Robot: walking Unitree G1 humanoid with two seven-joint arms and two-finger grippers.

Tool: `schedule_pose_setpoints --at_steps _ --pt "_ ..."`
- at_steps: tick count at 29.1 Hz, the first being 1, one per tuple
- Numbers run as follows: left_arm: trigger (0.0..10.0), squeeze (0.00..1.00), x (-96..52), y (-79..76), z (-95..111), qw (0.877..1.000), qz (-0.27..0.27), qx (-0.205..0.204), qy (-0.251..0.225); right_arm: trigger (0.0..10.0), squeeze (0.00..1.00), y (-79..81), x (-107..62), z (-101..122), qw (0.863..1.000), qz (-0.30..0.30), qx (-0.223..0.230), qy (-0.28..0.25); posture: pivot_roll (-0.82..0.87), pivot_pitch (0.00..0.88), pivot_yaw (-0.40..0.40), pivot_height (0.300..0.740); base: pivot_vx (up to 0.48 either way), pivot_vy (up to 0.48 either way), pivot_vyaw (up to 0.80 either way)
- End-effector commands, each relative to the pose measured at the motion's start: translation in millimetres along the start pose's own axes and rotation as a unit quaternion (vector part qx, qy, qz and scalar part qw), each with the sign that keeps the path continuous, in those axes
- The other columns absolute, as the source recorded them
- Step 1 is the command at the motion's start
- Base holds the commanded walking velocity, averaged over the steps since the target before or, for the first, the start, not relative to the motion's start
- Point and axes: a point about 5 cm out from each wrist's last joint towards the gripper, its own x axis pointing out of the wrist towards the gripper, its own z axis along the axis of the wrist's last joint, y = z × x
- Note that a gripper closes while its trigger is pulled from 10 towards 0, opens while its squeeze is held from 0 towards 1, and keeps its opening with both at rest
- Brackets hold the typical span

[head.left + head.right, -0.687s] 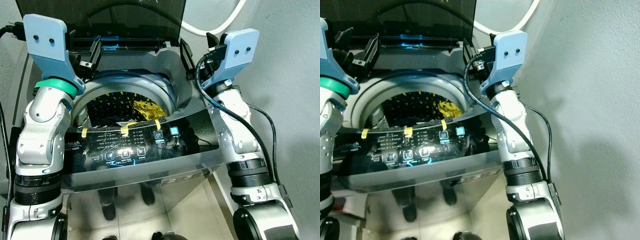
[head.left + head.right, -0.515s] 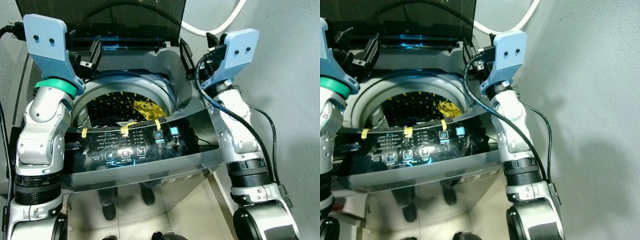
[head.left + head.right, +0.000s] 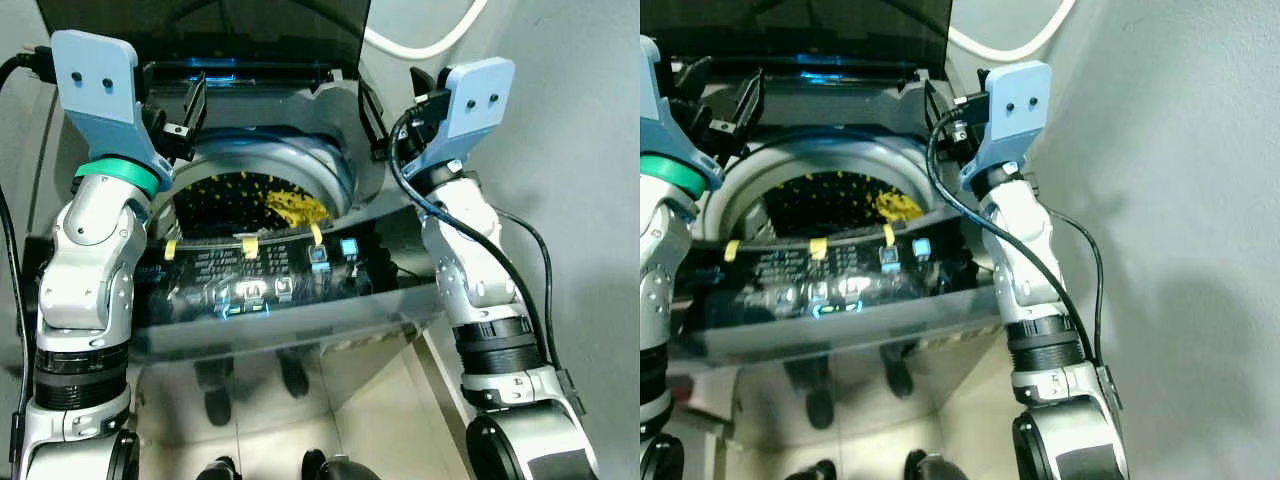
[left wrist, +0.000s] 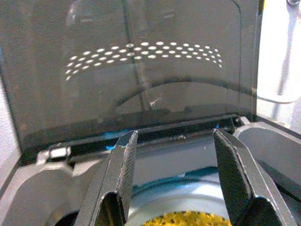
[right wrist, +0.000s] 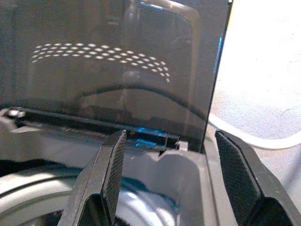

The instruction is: Clothes washing

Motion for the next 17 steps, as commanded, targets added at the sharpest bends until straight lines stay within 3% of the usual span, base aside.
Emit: schedule_pose_setpoints --at_steps 1,17 --pt "10.0 0.00 -0.9 -2.8 -2.9 1.000 -0.003 0.001 0.005 10.0 0.00 -0.6 -0.2 1.3 1.000 0.000 -0.001 0.000 0.09 0.072 -0.061 0.740 -0.416 0.000 0.00" --pt "10.0 0.00 -0.5 -4.3 -2.9 1.000 -0.004 -0.001 0.005 10.0 0.00 3.4 -1.8 0.6 1.000 0.011 -0.013 0.003 0.09 0.076 -0.060 0.740 -0.405 0.000 0.00"
